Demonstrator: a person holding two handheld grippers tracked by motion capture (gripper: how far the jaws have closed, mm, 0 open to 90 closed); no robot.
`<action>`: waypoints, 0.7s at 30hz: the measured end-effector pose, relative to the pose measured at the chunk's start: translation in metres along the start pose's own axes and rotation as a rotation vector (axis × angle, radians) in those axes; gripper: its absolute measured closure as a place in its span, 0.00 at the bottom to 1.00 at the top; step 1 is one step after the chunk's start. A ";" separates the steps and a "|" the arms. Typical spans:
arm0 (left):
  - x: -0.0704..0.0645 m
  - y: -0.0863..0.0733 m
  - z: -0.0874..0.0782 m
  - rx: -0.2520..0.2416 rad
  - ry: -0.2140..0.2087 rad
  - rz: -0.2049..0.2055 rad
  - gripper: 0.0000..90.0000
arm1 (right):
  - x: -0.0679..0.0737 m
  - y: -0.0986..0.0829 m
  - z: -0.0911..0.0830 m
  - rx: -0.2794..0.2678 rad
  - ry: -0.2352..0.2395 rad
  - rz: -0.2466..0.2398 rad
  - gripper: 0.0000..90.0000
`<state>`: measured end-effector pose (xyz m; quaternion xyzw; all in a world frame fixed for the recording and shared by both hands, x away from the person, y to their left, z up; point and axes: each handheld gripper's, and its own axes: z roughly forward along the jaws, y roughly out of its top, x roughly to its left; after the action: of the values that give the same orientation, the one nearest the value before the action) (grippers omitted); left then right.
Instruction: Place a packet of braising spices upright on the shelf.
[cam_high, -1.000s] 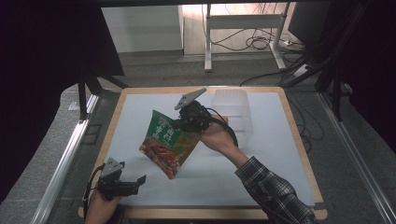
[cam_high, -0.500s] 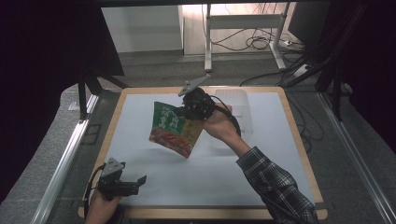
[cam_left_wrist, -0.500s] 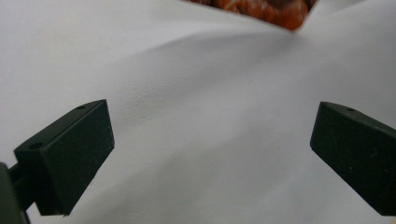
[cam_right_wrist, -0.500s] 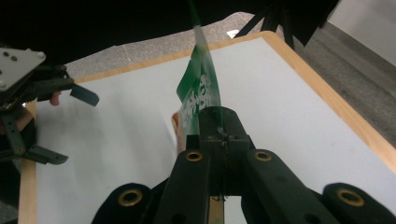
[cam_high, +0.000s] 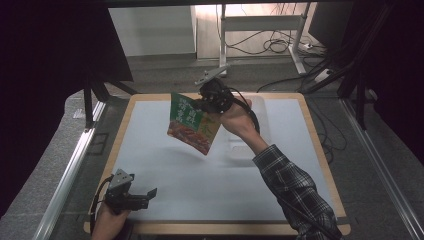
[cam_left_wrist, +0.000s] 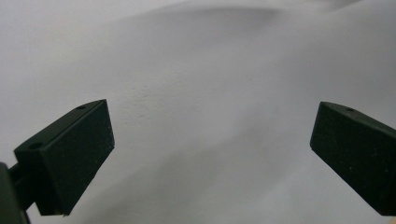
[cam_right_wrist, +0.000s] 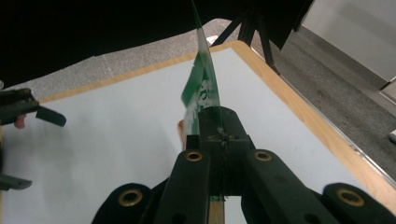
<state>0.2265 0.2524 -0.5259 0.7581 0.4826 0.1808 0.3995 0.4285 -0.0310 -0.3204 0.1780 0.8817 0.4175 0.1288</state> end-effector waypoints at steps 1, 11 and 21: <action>0.000 0.000 0.000 0.001 0.001 0.000 0.00 | -0.002 0.002 0.000 -0.004 -0.004 0.000 0.99; 0.000 0.000 0.000 0.002 -0.003 0.000 0.00 | -0.027 0.016 0.004 -0.018 -0.053 0.012 0.99; 0.000 0.000 0.000 0.003 -0.005 0.001 0.00 | -0.058 0.019 0.005 -0.027 -0.104 0.039 0.99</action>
<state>0.2265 0.2530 -0.5259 0.7593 0.4815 0.1782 0.3997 0.4867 -0.0410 -0.3042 0.2150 0.8645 0.4219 0.1685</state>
